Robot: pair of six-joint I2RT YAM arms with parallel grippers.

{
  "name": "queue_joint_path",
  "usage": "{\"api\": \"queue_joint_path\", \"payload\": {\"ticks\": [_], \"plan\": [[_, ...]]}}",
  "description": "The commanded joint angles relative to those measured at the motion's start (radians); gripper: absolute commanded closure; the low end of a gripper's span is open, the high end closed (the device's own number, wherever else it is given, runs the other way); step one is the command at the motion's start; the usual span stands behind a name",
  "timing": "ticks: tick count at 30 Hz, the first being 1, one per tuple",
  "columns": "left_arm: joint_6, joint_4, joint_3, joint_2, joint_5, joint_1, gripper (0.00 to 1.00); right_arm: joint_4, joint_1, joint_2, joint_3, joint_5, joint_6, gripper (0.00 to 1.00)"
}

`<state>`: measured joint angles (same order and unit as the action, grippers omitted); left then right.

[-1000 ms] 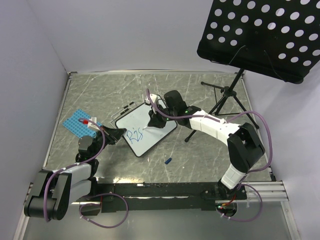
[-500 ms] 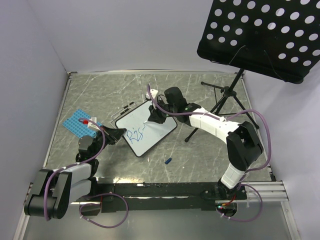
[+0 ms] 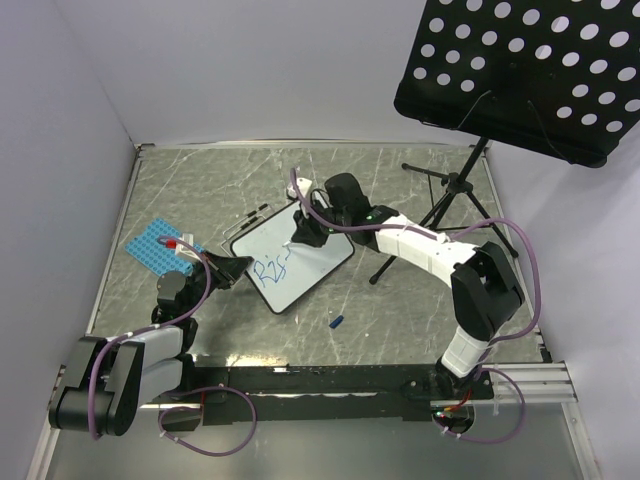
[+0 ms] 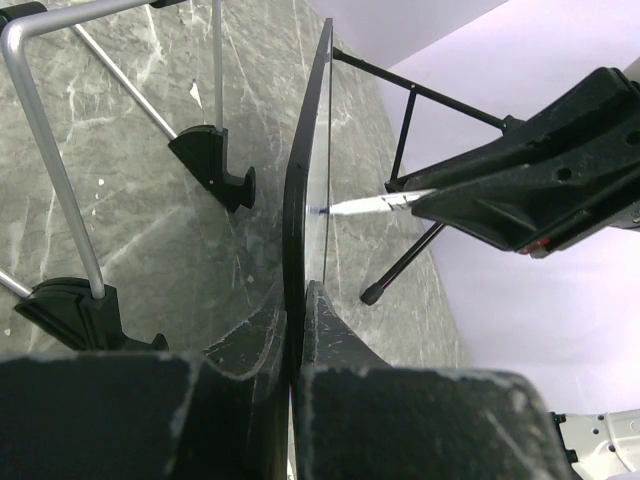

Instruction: Write a sentence on the whiteboard

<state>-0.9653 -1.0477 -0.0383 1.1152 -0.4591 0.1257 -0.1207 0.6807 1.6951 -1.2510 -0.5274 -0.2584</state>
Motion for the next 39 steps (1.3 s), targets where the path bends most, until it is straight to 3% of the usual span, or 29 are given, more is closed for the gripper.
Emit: {"api": "queue_joint_path", "payload": {"ticks": [1, 23, 39], "plan": [[0.025, -0.086, 0.055, -0.009, -0.033, 0.006, 0.99, 0.000, 0.028, -0.003, 0.010, -0.036, -0.013, 1.00], [0.031, -0.049, 0.048, -0.041, -0.027, 0.006, 0.99, -0.054, 0.019, -0.092, 0.151, -0.008, -0.085, 1.00], [0.036, -0.037, 0.052, -0.060, -0.030, 0.006, 0.99, -0.051, -0.084, -0.141, 0.035, -0.068, -0.016, 1.00]]}}
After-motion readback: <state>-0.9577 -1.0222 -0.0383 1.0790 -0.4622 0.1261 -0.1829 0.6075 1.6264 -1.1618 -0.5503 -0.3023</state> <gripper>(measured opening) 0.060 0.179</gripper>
